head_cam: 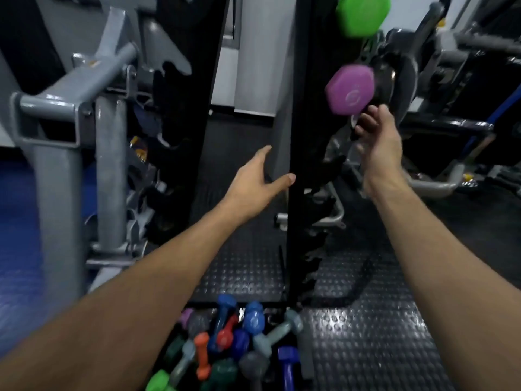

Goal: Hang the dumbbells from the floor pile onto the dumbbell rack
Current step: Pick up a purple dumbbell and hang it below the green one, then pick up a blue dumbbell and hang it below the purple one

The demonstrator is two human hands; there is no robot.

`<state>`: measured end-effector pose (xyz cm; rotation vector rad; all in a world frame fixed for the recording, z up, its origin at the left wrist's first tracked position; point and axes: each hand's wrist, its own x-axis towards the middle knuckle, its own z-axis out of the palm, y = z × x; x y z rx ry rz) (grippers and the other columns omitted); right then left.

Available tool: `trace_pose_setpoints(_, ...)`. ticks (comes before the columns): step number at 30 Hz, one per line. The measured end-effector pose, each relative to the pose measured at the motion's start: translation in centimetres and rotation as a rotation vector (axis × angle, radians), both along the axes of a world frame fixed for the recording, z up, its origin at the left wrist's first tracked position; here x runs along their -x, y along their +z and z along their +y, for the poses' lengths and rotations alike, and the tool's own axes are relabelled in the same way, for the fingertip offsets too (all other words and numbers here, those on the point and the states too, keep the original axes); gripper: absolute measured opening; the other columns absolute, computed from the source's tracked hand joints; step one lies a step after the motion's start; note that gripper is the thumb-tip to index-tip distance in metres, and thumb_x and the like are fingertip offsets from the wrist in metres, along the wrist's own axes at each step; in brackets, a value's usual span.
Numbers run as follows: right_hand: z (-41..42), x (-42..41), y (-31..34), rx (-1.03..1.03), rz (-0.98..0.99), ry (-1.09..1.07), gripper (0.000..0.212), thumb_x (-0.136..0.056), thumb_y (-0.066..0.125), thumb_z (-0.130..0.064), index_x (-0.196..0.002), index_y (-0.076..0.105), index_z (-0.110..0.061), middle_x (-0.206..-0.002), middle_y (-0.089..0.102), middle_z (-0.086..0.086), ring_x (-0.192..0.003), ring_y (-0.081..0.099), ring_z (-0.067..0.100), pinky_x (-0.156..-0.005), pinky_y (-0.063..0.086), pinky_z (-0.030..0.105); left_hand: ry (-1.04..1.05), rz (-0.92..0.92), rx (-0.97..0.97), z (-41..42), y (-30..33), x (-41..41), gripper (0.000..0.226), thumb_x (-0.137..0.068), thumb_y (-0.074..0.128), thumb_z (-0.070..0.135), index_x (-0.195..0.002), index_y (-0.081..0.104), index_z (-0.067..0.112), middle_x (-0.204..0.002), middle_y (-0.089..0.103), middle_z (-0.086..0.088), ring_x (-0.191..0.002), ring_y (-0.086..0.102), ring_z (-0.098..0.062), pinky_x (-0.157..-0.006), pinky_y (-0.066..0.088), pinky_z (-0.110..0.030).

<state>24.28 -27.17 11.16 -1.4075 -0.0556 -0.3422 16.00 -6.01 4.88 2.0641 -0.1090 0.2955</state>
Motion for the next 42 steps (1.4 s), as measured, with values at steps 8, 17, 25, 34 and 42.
trace_pose_setpoints(8,-1.7,8.7,-21.0,0.147,0.403,-0.102,0.018,-0.105,0.049,-0.033,-0.117,0.061,-0.029,-0.101,0.064,-0.01,-0.091,0.059,0.007,-0.077,0.042,0.028,0.003,0.499,-0.154,5.3,-17.8,7.7,0.065,-0.094,0.07,0.034,-0.151,0.045,0.015,-0.149,0.055,-0.008,-0.135,0.054,-0.024,-0.113,0.043,-0.037)
trace_pose_setpoints(17,-3.0,16.6,-39.4,0.563,0.908,0.175,0.048,-0.098,0.059,-0.049,-0.134,0.061,-0.017,-0.129,0.066,0.011,-0.11,0.061,0.024,-0.082,0.051,0.036,0.074,0.905,-0.162,7.0,-32.6,16.3,0.046,-0.089,0.072,0.026,-0.132,0.061,0.017,-0.121,0.069,-0.008,-0.11,0.064,-0.024,-0.087,0.046,-0.028)
trace_pose_setpoints(25,-1.3,19.4,-46.1,0.64,1.038,0.236,0.057,-0.088,0.067,-0.054,-0.132,0.062,-0.018,-0.124,0.066,0.003,-0.111,0.063,0.023,-0.099,0.05,0.039,0.102,1.018,-0.181,6.5,-39.5,19.8,0.053,-0.094,0.07,0.026,-0.14,0.054,0.007,-0.13,0.064,-0.014,-0.122,0.059,-0.031,-0.093,0.045,-0.032)
trace_pose_setpoints(34,3.7,18.5,-48.3,0.755,0.873,0.282,0.045,-0.1,0.062,-0.034,-0.141,0.057,-0.015,-0.128,0.066,0.003,-0.106,0.062,0.017,-0.089,0.046,0.028,0.336,0.86,-0.03,6.7,-42.8,19.0,0.032,-0.091,0.071,0.016,-0.122,0.066,0.009,-0.116,0.071,-0.011,-0.109,0.065,-0.029,-0.087,0.047,-0.03)
trace_pose_setpoints(42,6.6,14.1,-49.3,1.07,0.584,0.278,0.066,-0.09,0.07,-0.034,-0.15,0.046,-0.02,-0.145,0.047,0.01,-0.124,0.055,0.029,-0.1,0.05,0.04,0.487,0.581,-0.035,5.8,-42.1,13.5,0.032,-0.091,0.066,0.022,-0.122,0.064,0.016,-0.118,0.06,0.002,-0.098,0.061,-0.016,-0.087,0.052,-0.036)
